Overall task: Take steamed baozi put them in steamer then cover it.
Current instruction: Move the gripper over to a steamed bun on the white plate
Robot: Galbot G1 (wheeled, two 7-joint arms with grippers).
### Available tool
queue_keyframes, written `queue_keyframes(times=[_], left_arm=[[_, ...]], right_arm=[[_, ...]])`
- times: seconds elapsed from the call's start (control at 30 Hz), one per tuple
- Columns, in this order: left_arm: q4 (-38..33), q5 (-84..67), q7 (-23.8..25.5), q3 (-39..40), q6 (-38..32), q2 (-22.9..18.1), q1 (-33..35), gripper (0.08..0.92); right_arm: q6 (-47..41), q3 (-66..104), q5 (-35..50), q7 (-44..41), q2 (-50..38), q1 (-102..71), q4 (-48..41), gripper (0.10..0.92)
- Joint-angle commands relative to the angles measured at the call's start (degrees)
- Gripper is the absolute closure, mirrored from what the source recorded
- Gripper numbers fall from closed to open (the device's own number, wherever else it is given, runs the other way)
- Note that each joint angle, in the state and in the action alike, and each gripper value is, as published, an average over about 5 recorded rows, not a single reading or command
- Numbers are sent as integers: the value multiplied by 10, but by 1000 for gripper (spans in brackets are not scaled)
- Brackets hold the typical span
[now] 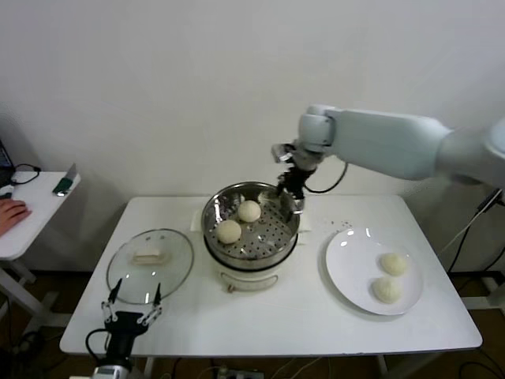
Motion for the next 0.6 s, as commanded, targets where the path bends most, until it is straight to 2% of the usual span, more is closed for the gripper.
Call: queue_keyframes(times=[0.03, 0.27, 0.6], left_arm=[[2, 3, 0, -3, 1, 1, 1, 177], [0, 10, 0, -4, 5, -2, 3, 177], [0, 18, -1, -5, 10, -7, 6, 177]], right_arm=[[6, 1, -140, -11, -240, -23, 142, 203], [17, 72, -235, 1, -306, -154, 132, 203], [35, 166, -297, -1, -315, -291, 70, 203]])
